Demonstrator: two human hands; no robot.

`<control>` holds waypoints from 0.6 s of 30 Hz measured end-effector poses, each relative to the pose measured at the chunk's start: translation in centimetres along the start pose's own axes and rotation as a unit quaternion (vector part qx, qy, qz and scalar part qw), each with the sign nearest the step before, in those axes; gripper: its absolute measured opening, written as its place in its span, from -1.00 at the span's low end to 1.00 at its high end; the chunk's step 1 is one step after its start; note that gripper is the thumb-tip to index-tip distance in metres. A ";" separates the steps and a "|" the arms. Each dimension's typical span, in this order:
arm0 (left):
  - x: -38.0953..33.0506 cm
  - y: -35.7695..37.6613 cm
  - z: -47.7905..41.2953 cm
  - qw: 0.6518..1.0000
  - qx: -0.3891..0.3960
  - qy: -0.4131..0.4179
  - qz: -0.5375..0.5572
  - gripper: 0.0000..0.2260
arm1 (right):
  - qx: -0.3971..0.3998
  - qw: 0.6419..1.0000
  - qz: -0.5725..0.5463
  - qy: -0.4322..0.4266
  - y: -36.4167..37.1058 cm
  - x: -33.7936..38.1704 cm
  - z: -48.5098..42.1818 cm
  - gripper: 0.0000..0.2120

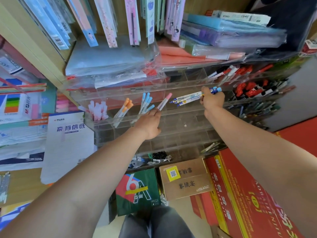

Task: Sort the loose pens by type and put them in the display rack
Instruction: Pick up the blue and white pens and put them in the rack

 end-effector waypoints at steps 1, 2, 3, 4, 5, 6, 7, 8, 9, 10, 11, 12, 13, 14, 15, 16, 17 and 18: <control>0.1 0.1 -0.1 1.000 0.001 0.001 -0.006 -0.36 | 0.004 1.000 0.008 -0.004 0.4 -0.4 0.0 -0.77; 0.2 0.2 -0.2 1.000 0.003 0.002 -0.011 -0.35 | 0.009 1.000 0.013 -0.007 0.9 -0.7 0.1 -0.75; 0.3 0.3 -0.3 1.000 0.007 0.003 -0.013 -0.34 | 0.013 1.000 0.017 -0.010 1.3 -1.1 0.2 -0.75; 0.4 0.4 -0.4 1.000 0.012 0.003 -0.012 -0.34 | 0.021 0.999 0.023 -0.009 1.7 -1.5 0.3 -0.75; 0.5 0.5 -0.6 1.000 0.016 0.001 -0.011 -0.33 | 0.032 0.999 0.032 -0.008 2.1 -1.9 0.4 -0.75; 0.6 0.5 -0.6 1.000 0.018 0.000 -0.009 -0.33 | 0.044 0.998 0.040 -0.006 2.4 -2.3 0.6 -0.76; 0.7 0.6 -0.7 1.000 0.020 -0.001 -0.009 -0.33 | 0.054 0.997 0.047 -0.003 2.7 -2.7 0.6 -0.78; 0.7 0.6 -0.7 1.000 0.020 -0.001 -0.011 -0.33 | 0.064 0.997 0.053 0.000 2.9 -3.1 0.7 -0.79; 0.7 0.6 -0.8 1.000 0.020 -0.001 -0.012 -0.33 | 0.073 0.996 0.059 0.002 3.1 -3.4 0.7 -0.79; 0.7 0.7 -0.8 1.000 0.020 -0.002 -0.014 -0.33 | 0.082 0.995 0.064 0.004 3.2 -3.6 0.8 -0.78; 0.7 0.7 -0.8 1.000 0.019 -0.001 -0.016 -0.33 | 0.092 0.993 0.071 0.004 3.3 -3.8 0.9 -0.78; 0.7 0.7 -0.8 1.000 0.019 -0.001 -0.016 -0.33 | 0.106 0.991 0.082 0.004 3.4 -3.9 1.0 -0.77; 0.8 0.6 -0.7 1.000 0.018 -0.002 -0.015 -0.33 | 0.118 0.988 0.097 0.002 3.4 -4.0 1.1 -0.77; 0.8 0.6 -0.8 1.000 0.016 -0.002 -0.014 -0.33 | 0.124 0.987 0.105 0.001 3.4 -4.1 1.1 -0.76; 0.9 0.6 -0.8 1.000 0.016 -0.002 -0.013 -0.33 | 0.127 0.986 0.104 0.002 3.4 -4.1 1.1 -0.75; 0.9 0.7 -0.8 1.000 0.017 -0.003 -0.013 -0.34 | 0.129 0.987 0.097 0.007 3.4 -4.1 1.2 -0.76; 0.9 0.7 -0.8 1.000 0.019 -0.004 -0.013 -0.34 | 0.129 0.988 0.086 0.013 3.3 -4.0 1.3 -0.76; 0.9 0.8 -0.8 1.000 0.021 -0.005 -0.012 -0.34 | 0.132 0.988 0.074 0.021 3.3 -3.8 1.6 -0.74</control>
Point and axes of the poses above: each hand's wrist, its own z-axis away from the middle knuckle, its own y-axis out of the palm, x = y × z, the point moved 2 cm from there along -z, towards the middle knuckle, and after that the axes turned 15 degrees about -y, right-handed, at the moved point
